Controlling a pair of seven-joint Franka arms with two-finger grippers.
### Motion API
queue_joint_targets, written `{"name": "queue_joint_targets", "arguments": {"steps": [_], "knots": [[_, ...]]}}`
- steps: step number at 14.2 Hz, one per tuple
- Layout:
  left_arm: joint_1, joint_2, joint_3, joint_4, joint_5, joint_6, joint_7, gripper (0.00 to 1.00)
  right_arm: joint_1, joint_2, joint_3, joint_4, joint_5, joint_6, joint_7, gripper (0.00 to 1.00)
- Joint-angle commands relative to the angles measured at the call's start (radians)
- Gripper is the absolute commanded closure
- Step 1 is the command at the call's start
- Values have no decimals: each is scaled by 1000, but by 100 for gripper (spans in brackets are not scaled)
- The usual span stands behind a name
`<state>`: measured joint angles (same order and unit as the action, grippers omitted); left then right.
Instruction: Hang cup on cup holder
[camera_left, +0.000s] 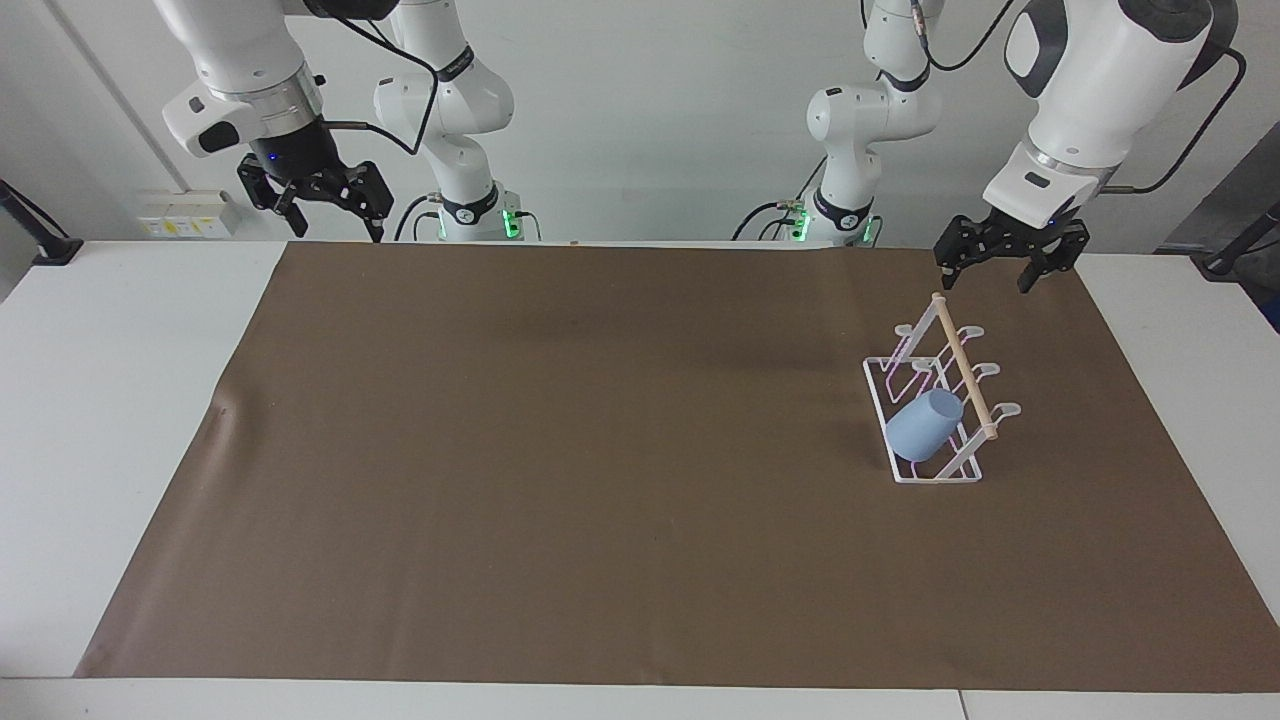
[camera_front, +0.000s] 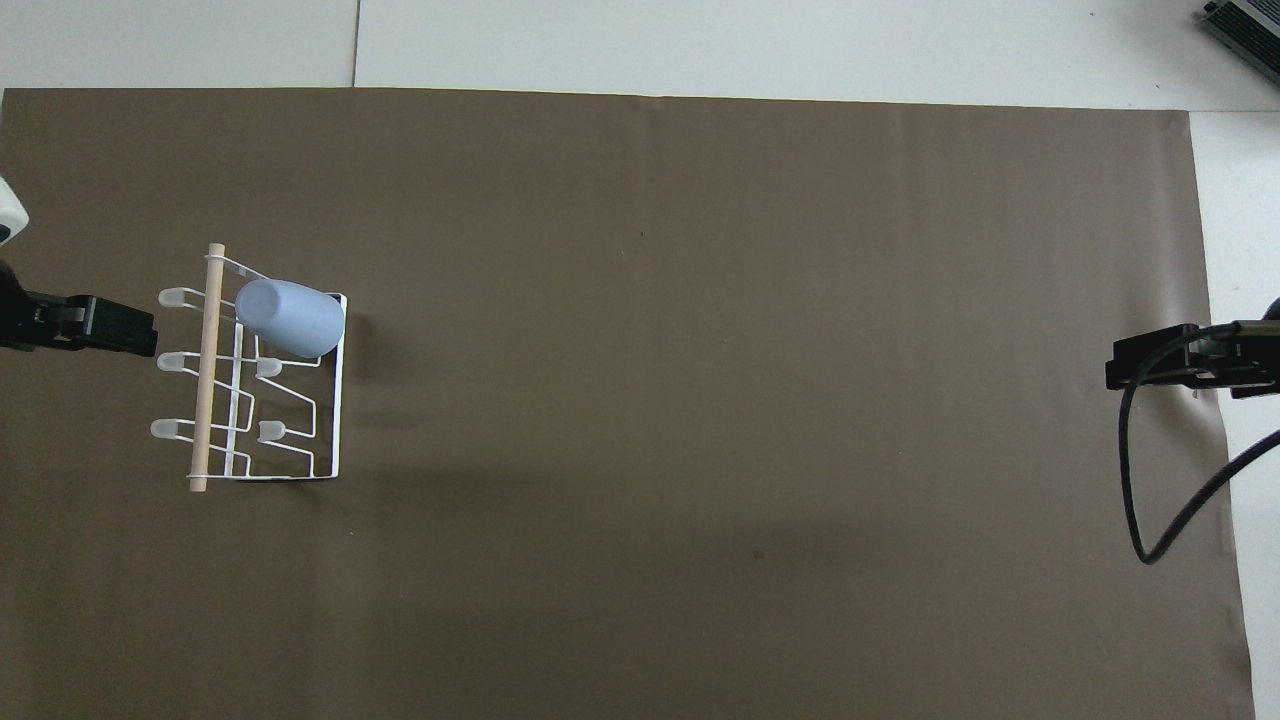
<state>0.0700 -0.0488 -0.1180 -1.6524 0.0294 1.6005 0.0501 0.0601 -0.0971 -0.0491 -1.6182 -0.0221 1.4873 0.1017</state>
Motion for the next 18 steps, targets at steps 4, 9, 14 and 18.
{"name": "queue_joint_targets", "arguments": {"steps": [4,9,14,18], "knots": [[-22,33,49,69,-16,-47,117,0,1,-23,6,-26,-6,16,-5,0],[-59,21,80,65,-14,-48,123,0,3,-23,5,-28,-4,28,-5,0],[-59,18,80,60,-14,-48,123,0,-2,-23,3,-25,-1,-4,-33,0],[-38,4,69,59,-16,-62,120,0,-9,-19,3,-19,-1,10,-36,0]]}}
